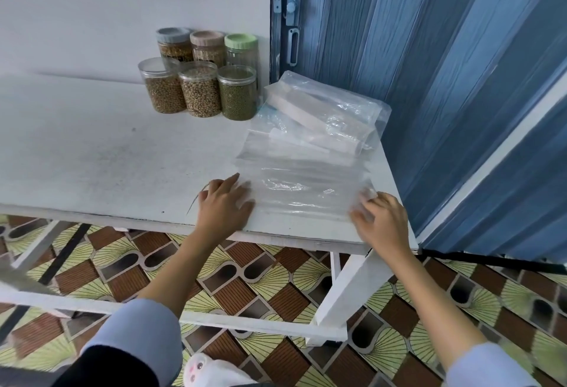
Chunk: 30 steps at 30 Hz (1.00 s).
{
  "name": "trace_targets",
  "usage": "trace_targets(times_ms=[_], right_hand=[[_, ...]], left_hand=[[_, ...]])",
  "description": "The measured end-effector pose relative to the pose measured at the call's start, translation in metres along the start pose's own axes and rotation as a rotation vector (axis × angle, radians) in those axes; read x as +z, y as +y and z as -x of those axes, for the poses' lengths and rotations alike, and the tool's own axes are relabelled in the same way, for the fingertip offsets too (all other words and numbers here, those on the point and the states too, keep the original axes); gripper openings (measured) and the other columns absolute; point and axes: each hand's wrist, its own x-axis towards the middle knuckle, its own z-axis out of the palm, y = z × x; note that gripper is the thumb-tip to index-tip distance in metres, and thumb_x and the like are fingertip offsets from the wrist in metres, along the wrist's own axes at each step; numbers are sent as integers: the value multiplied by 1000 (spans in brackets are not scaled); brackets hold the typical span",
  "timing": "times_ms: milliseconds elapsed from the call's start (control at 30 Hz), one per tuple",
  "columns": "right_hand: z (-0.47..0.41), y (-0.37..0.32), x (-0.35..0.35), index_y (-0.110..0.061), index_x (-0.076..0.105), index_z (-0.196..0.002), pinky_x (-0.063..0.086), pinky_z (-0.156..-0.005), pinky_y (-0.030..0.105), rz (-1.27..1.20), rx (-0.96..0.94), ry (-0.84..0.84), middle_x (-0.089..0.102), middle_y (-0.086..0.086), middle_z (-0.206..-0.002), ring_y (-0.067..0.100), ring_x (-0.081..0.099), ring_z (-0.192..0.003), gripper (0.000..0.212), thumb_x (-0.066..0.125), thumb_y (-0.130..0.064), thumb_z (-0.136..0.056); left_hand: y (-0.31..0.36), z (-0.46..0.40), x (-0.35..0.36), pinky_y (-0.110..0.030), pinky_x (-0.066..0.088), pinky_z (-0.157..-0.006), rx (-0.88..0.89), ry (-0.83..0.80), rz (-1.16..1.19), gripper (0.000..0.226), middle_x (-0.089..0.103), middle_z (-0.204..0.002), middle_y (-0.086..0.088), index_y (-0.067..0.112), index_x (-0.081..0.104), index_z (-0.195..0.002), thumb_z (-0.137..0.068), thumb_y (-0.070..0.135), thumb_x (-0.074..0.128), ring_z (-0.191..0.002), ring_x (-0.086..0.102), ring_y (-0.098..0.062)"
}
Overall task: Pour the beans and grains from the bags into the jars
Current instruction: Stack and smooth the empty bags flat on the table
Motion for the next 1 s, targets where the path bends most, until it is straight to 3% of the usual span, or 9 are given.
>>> trace_targets(times_ms=[100,200,433,567,667,800,867,933,1000], right_hand=[[4,-8,4,-5,67,-117,25,-110,55,61,-97,-41,65,9,-124,30,54,-123,66,35,-57,-90],[3,-24,8,-2,62,-122,21,-110,51,82,-198,-82,60,11,-130,30,55,-123,68,35,-56,-91],[-5,-64,16,1,49,-135,27,-113,37,88,-309,-161,48,15,-142,29,43,-133,45,52,-17,-94],[-8,-76,30,7,64,-115,49,-93,46,104,-335,-166,65,22,-118,37,64,-106,46,71,8,-69],[-10,-72,28,5,57,-126,38,-106,43,131,-319,-210,58,21,-130,36,55,-121,49,59,13,-77],[-7,-32,9,-12,41,-143,7,-117,31,150,-275,-355,27,-1,-156,17,26,-144,42,29,-26,-104],[-6,-15,-7,-18,37,-145,6,-118,34,233,-221,-501,21,-6,-158,18,25,-144,69,9,-56,-94],[-6,-6,-25,-17,50,-135,0,-118,34,238,-176,-568,29,-5,-154,15,25,-144,83,7,-66,-82],[-7,4,-36,-18,58,-126,0,-118,34,163,-121,-568,30,-7,-150,9,17,-143,73,20,-65,-86]], left_hand=[[2,5,3,-57,42,-87,86,44,-21,47,64,-121,-13,19,69,-109,-81,37,36,-107,58,-38],[14,2,-2,-56,30,-105,46,55,-29,48,57,-132,-16,16,65,-120,-82,28,39,-123,51,-35],[50,4,2,-43,5,-121,-100,-83,-178,55,12,-159,-9,12,11,-151,-101,21,31,-148,7,-23],[65,1,11,-34,4,-119,147,-16,-165,57,16,-158,-9,9,20,-149,-95,2,37,-147,7,-22],[57,-2,18,-33,11,-119,188,-53,-80,52,27,-155,-6,12,31,-146,-96,3,38,-146,18,-21],[29,3,19,-35,17,-119,221,-7,25,43,41,-148,-3,15,43,-141,-100,22,32,-142,30,-19],[20,6,11,-32,14,-117,250,-49,31,46,40,-149,-2,15,43,-141,-100,30,28,-141,31,-18],[15,6,4,-32,17,-116,270,-137,86,46,39,-149,-4,13,44,-140,-99,33,36,-139,34,-21],[13,5,-6,-35,35,-109,224,-180,269,42,53,-136,-8,7,57,-128,-96,32,45,-126,50,-24]])
